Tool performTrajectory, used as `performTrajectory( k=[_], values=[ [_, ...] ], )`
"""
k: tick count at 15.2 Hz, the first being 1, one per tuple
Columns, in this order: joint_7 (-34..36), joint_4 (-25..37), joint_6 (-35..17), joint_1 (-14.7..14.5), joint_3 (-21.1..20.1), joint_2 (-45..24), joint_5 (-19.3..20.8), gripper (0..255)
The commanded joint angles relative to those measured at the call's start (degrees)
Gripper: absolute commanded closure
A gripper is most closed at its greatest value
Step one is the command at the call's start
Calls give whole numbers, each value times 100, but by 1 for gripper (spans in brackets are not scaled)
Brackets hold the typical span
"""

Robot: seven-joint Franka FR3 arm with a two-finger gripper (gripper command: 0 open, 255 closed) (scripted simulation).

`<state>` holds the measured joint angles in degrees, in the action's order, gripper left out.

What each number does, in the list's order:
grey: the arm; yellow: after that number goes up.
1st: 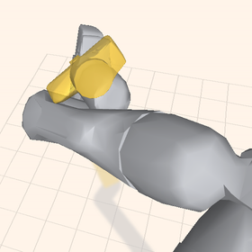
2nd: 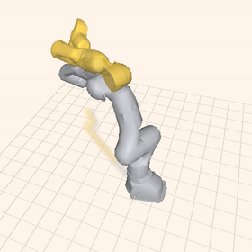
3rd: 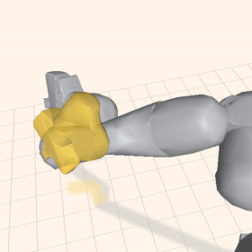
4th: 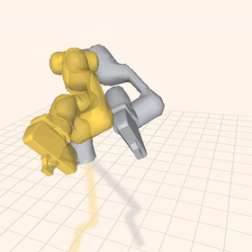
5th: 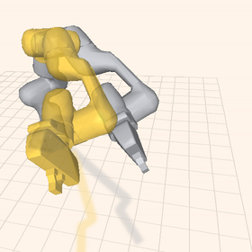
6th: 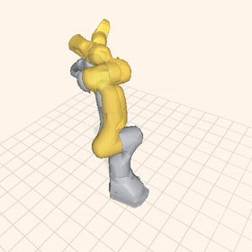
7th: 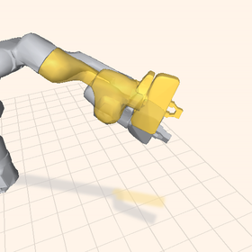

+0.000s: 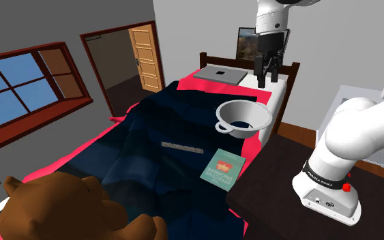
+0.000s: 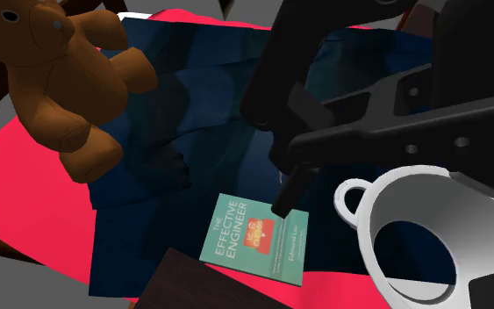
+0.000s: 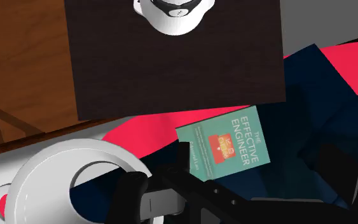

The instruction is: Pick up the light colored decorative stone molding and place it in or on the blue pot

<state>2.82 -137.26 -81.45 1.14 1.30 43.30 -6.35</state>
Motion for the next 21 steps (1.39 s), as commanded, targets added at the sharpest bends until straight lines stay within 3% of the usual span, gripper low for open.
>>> performTrajectory(
  k=[1, 11, 21],
  values=[
    [0, 0, 0, 0, 0, 0, 0, 0],
    [-343, -168, -1938, -262, -331, -1693, 115, 0],
    [-457, 449, -3503, -444, -644, -3798, 449, 0]
  ],
)
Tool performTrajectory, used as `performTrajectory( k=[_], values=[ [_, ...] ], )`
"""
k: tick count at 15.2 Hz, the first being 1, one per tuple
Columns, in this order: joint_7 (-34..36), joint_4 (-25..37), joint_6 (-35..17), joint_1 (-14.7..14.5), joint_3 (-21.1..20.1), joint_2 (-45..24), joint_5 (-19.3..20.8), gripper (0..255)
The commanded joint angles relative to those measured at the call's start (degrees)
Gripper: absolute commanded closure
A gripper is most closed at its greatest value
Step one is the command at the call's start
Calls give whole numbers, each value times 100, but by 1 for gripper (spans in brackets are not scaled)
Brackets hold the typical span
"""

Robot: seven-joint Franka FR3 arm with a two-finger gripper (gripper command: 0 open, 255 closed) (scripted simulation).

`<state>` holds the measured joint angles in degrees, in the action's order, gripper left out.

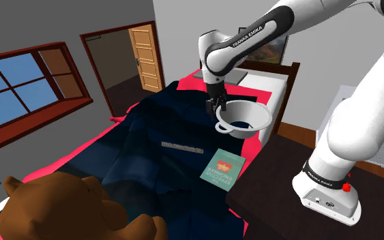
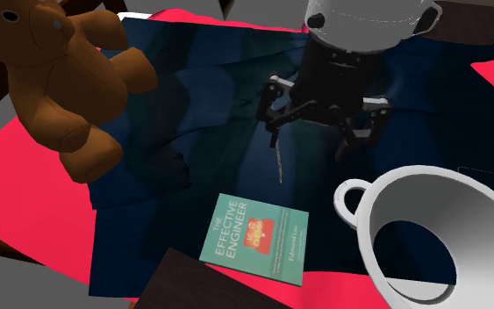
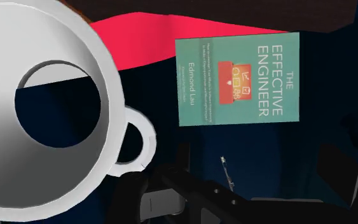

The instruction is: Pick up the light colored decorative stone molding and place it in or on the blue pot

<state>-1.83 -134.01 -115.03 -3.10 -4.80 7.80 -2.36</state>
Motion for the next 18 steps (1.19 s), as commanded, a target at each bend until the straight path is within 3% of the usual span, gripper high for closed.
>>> performTrajectory(
  k=[1, 9, 18],
  values=[
    [13, 226, -268, -37, -60, -469, 104, 0],
    [122, 1295, -998, -238, -174, -2240, 652, 0],
    [203, 3043, -1264, -626, -106, -4244, 1278, 0]
  ],
)
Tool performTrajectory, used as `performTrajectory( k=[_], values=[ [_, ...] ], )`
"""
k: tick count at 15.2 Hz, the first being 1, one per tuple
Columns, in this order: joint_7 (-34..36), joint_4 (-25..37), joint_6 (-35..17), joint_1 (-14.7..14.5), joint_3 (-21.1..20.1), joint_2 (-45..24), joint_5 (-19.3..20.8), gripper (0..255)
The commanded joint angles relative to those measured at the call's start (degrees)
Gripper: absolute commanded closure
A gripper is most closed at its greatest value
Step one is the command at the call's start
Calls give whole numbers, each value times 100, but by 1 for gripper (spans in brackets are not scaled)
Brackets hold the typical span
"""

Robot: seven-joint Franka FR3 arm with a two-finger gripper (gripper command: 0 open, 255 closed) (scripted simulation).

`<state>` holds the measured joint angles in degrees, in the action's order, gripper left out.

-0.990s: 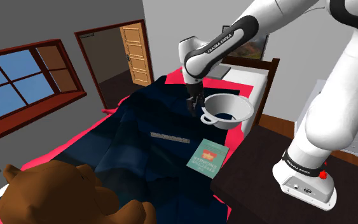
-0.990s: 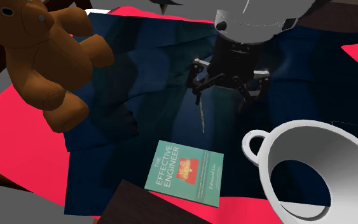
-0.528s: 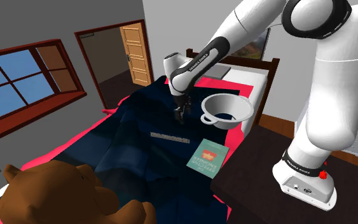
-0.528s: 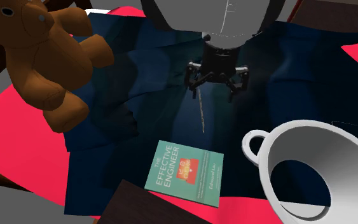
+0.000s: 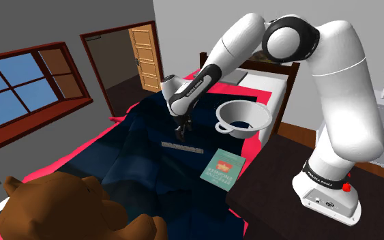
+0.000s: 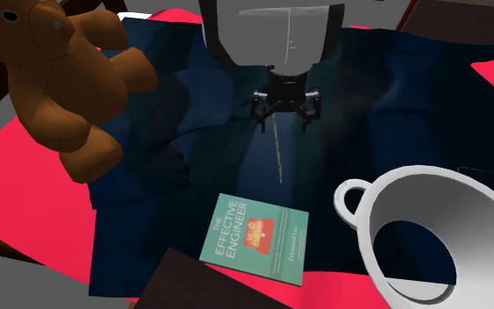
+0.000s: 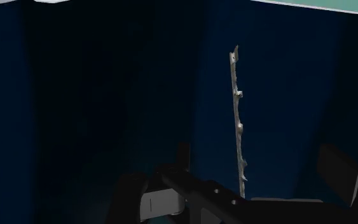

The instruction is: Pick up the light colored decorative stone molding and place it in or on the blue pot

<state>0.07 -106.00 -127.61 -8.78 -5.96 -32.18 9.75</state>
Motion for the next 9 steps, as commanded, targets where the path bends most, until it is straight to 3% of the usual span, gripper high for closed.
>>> performTrajectory(
  k=[1, 6, 9],
  values=[
    [9, 478, 0, -109, 24, -473, 124, 0],
    [-64, 1791, 139, -358, 95, -1633, 359, 0],
    [-52, 1775, -14, -354, 118, -1768, 380, 0]
  ],
)
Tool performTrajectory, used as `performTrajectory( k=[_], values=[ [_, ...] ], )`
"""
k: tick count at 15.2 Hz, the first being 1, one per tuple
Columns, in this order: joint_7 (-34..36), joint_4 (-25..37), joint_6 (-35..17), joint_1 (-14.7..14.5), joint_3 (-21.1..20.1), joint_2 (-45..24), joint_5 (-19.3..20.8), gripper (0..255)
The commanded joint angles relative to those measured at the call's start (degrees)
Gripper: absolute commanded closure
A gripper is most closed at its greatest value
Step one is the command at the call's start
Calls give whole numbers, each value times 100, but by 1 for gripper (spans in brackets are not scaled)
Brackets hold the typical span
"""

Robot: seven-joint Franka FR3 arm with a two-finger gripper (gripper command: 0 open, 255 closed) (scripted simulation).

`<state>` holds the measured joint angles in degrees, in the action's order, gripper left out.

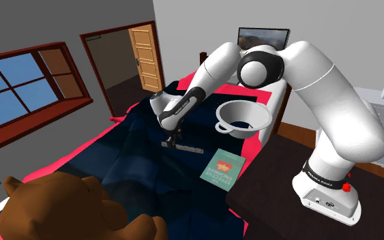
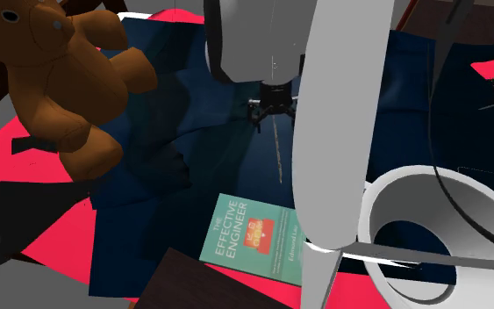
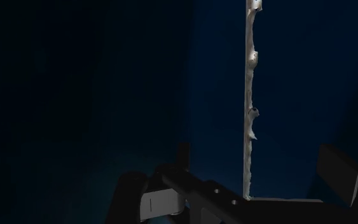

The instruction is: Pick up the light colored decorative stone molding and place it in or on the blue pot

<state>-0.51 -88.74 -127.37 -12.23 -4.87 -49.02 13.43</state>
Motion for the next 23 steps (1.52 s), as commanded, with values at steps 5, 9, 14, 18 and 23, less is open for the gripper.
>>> performTrajectory(
  k=[5, 9, 14, 18, 23],
  values=[
    [24, 48, -260, -2, 43, -304, 46, 0],
    [24, 50, -259, -2, 43, -305, 46, 0],
    [24, 49, -259, -2, 43, -304, 46, 255],
    [24, 49, -259, -2, 43, -304, 46, 255],
    [24, 50, -259, -2, 43, -305, 46, 255]
  ],
)
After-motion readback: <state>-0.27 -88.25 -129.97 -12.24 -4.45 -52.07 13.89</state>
